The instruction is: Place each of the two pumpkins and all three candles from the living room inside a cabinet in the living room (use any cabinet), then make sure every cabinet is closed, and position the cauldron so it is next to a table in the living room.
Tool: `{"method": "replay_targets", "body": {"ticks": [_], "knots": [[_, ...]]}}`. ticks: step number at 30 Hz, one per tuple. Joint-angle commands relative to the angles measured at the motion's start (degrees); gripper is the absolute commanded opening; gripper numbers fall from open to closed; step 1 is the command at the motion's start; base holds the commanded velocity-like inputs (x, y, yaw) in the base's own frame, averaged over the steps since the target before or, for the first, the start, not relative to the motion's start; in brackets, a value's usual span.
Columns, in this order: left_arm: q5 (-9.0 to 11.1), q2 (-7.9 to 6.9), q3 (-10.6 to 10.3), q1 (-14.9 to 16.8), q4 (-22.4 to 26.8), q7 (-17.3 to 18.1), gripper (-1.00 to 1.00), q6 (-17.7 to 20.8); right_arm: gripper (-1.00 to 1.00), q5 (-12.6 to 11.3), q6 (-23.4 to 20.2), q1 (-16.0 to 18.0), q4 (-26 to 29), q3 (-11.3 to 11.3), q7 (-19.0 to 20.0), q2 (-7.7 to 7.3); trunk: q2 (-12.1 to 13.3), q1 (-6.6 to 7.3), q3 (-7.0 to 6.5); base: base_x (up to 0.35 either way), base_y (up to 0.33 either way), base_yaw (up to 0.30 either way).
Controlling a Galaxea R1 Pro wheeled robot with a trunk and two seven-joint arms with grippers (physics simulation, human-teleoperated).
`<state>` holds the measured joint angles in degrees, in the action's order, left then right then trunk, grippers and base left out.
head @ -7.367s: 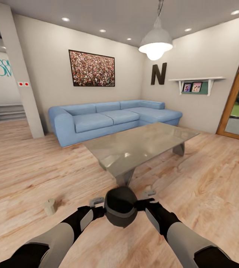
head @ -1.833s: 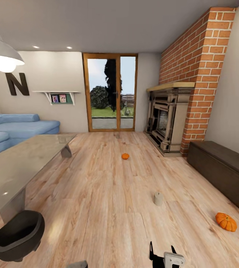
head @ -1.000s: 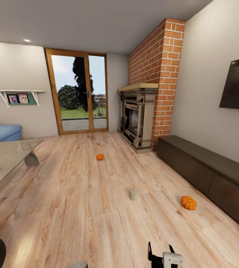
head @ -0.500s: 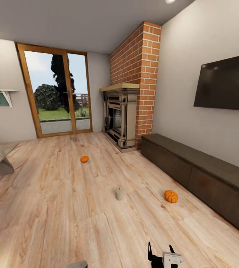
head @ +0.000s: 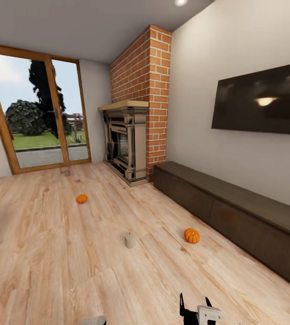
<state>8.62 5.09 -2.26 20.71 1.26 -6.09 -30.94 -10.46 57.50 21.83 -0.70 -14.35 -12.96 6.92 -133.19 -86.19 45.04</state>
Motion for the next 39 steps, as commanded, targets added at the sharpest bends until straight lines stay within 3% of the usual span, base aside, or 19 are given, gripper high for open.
{"method": "replay_targets", "body": {"ticks": [1, 27, 39], "knots": [[0.3, 0.01, -0.3, 0.0, 0.0, -0.1, 1.00, -0.2, 1.00, -0.5, 0.2, 0.1, -0.1, -0.5, 0.0, 0.03, 0.0, 0.01, 0.06, 0.003, 0.001, -0.300], [0.3, 0.01, -0.2, 0.0, 0.0, -0.1, 1.00, -0.3, 1.00, -0.5, -2.2, 0.1, 0.0, -0.5, 0.2, 0.03, 0.0, 0.01, 0.06, 0.002, 0.001, -0.300], [0.3, -0.11, -0.2, 0.0, 0.0, -0.1, 1.00, -0.3, 1.00, -0.6, -2.2, 0.1, 0.0, -0.5, 0.2, 0.03, 0.0, 0.01, 0.06, 0.143, 0.073, -0.300]]}}
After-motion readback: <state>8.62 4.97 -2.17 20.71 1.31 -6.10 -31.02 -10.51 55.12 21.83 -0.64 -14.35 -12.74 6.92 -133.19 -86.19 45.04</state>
